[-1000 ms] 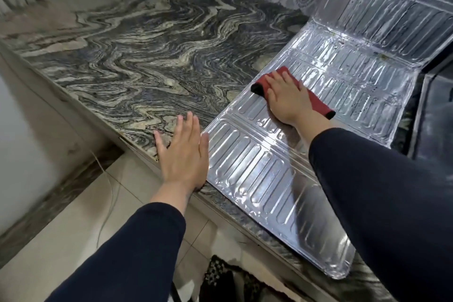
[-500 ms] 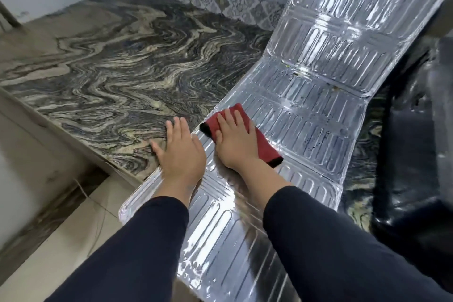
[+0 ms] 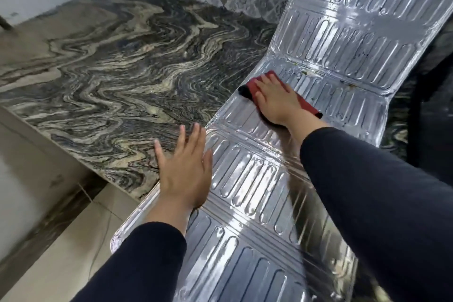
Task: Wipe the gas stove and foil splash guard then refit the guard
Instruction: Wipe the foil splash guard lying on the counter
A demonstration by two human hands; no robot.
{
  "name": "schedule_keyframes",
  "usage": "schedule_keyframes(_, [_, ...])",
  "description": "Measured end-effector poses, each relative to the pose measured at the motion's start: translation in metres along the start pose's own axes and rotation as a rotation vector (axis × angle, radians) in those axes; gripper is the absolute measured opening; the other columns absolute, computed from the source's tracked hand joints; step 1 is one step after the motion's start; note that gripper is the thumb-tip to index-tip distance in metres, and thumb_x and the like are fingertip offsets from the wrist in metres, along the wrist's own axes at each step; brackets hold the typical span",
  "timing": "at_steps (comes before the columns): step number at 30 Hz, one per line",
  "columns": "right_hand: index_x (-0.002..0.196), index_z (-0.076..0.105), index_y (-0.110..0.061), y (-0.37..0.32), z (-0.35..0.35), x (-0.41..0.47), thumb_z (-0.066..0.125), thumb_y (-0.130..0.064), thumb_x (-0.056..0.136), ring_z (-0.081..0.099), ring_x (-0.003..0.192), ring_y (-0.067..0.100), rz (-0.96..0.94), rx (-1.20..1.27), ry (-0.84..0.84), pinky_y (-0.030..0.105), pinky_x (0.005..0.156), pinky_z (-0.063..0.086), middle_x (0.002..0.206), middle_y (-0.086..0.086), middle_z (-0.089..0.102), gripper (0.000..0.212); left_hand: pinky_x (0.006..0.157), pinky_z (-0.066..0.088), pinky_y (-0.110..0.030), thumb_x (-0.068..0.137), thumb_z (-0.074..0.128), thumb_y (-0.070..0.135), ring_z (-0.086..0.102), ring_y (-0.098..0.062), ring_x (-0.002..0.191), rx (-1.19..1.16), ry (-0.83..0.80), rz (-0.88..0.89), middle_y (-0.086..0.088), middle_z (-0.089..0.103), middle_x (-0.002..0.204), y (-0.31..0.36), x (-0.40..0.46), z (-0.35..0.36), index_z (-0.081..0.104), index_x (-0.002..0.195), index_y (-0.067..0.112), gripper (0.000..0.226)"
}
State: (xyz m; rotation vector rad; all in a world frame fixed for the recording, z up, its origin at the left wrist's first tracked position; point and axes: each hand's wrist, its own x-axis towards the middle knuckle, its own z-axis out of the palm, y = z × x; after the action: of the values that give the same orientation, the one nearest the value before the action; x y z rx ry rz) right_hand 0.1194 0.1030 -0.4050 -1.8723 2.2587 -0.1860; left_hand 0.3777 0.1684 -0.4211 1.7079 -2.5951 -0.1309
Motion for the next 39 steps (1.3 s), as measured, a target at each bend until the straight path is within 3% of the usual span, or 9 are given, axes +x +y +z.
schedule_keyframes(4, [0.151, 0.014, -0.019, -0.013, -0.001, 0.005, 0.016, -0.036, 0.1, 0.0, 0.149, 0.021, 0.118, -0.007, -0.017, 0.05, 0.118, 0.0, 0.162, 0.001, 0.006, 0.054, 0.106, -0.02, -0.062, 0.093, -0.012, 0.051, -0.015, -0.017, 0.146, 0.023, 0.017, -0.015, 0.015, -0.011, 0.157, 0.0, 0.002, 0.003, -0.007, 0.15, 0.029, 0.062])
schedule_keyframes(10, [0.151, 0.014, -0.023, -0.064, 0.019, -0.094, 0.016, -0.038, 0.1, 0.0, 0.149, 0.018, -0.084, 0.005, -0.014, 0.046, 0.12, 0.001, 0.161, -0.003, 0.006, 0.053, 0.103, -0.022, -0.063, 0.087, -0.018, 0.051, -0.016, -0.018, 0.146, 0.073, -0.002, -0.018, 0.013, -0.012, 0.158, 0.003, 0.002, 0.002, -0.009, 0.15, 0.028, 0.068])
schedule_keyframes(14, [0.15, 0.02, -0.029, -0.027, 0.014, -0.143, 0.018, -0.043, 0.098, 0.003, 0.148, 0.013, -0.122, 0.001, -0.017, 0.045, 0.12, 0.003, 0.161, -0.008, 0.009, 0.054, 0.106, -0.018, -0.066, 0.092, -0.011, 0.05, -0.015, -0.018, 0.147, 0.074, -0.001, -0.009, 0.013, -0.011, 0.159, 0.001, 0.002, 0.0, -0.008, 0.151, 0.029, 0.063])
schedule_keyframes(17, [0.149, 0.02, -0.031, 0.017, 0.006, -0.162, 0.013, -0.046, 0.094, 0.003, 0.148, 0.012, 0.024, -0.028, 0.014, 0.046, 0.12, 0.004, 0.16, -0.009, 0.011, 0.058, 0.105, -0.017, -0.068, 0.096, -0.005, 0.047, -0.015, -0.018, 0.147, 0.061, -0.019, -0.009, 0.014, -0.01, 0.159, 0.001, 0.001, -0.002, -0.005, 0.151, 0.029, 0.058])
schedule_keyframes(24, [0.151, 0.01, -0.026, -0.015, 0.011, -0.157, 0.017, -0.037, 0.1, -0.005, 0.149, 0.017, 0.103, -0.005, 0.001, 0.047, 0.119, -0.005, 0.162, -0.004, 0.001, 0.053, 0.104, -0.018, -0.07, 0.096, -0.006, 0.046, -0.018, -0.019, 0.146, 0.202, -0.071, -0.025, 0.011, -0.009, 0.16, -0.026, 0.015, -0.014, -0.001, 0.152, 0.026, 0.059])
schedule_keyframes(27, [0.152, 0.004, -0.023, -0.05, 0.021, -0.155, 0.016, -0.036, 0.1, -0.01, 0.148, 0.018, 0.122, 0.045, -0.035, 0.049, 0.118, -0.008, 0.161, -0.002, -0.006, 0.054, 0.103, -0.018, -0.07, 0.096, -0.003, 0.049, -0.015, -0.019, 0.147, 0.156, -0.059, -0.125, 0.008, -0.006, 0.161, -0.033, 0.022, -0.02, 0.007, 0.152, 0.02, 0.065])
schedule_keyframes(31, [0.151, 0.0, -0.02, -0.079, 0.027, -0.152, 0.019, -0.034, 0.1, -0.014, 0.147, 0.02, 0.133, 0.097, -0.068, 0.048, 0.117, -0.011, 0.161, 0.001, -0.011, 0.057, 0.108, -0.007, -0.071, 0.097, 0.006, 0.046, -0.009, -0.02, 0.149, 0.072, -0.054, -0.16, 0.001, -0.007, 0.162, -0.002, 0.051, -0.019, 0.004, 0.153, 0.015, 0.064])
schedule_keyframes(39, [0.152, 0.007, -0.028, -0.022, 0.018, -0.136, 0.016, -0.04, 0.1, -0.008, 0.148, 0.012, -0.022, 0.047, -0.018, 0.042, 0.119, -0.006, 0.161, -0.007, -0.003, 0.053, 0.112, -0.004, -0.065, 0.095, 0.006, 0.054, -0.004, -0.02, 0.149, -0.005, -0.011, -0.156, 0.0, -0.003, 0.162, 0.017, 0.063, 0.003, 0.002, 0.152, 0.016, 0.069])
